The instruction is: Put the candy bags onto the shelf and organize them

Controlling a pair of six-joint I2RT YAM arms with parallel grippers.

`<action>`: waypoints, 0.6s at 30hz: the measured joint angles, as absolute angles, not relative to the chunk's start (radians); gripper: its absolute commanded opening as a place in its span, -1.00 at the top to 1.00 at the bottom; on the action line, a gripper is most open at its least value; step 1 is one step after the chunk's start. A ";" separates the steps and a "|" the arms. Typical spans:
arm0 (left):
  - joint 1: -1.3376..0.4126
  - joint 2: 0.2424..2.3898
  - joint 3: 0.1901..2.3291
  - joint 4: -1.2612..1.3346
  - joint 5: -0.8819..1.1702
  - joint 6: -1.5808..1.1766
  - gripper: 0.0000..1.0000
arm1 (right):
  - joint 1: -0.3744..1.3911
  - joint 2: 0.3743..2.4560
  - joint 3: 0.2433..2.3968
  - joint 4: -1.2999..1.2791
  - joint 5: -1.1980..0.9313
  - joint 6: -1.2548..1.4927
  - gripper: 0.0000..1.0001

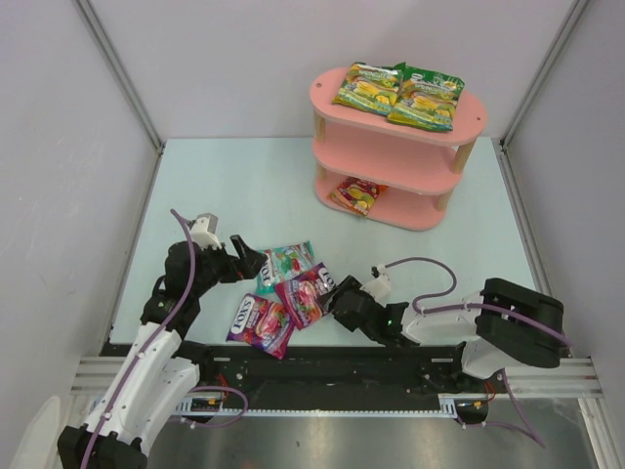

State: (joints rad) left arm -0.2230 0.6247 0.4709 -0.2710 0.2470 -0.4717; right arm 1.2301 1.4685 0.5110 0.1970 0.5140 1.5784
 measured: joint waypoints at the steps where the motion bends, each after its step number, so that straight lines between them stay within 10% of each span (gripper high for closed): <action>1: -0.223 0.625 0.471 -0.271 0.247 -0.472 -0.99 | 1.218 1.475 0.511 0.203 0.511 1.576 -0.16; 8: -0.223 0.648 0.467 -0.235 0.311 -0.475 -0.97 | 1.090 1.493 0.503 0.209 0.450 1.525 0.48; 18: -0.319 0.757 0.451 -0.098 0.490 -0.498 -0.72 | 0.832 1.493 0.494 0.298 0.129 1.241 0.70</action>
State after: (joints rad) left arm -0.3195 0.7567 0.4515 -0.0978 0.4896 -0.4980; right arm 0.8318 1.4933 0.4938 0.2977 0.1291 1.2411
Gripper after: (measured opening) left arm 0.883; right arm 0.148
